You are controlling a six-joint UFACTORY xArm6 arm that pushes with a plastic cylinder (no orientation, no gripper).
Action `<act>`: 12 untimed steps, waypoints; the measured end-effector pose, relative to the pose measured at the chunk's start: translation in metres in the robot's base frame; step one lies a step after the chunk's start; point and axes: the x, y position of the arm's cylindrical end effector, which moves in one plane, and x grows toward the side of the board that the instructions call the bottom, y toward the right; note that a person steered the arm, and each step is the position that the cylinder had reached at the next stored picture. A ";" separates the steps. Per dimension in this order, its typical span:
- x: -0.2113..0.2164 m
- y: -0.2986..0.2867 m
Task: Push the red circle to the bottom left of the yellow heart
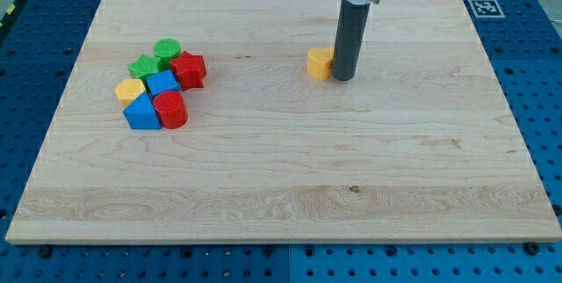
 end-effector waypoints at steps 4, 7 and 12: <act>-0.028 0.037; -0.028 -0.035; -0.121 -0.261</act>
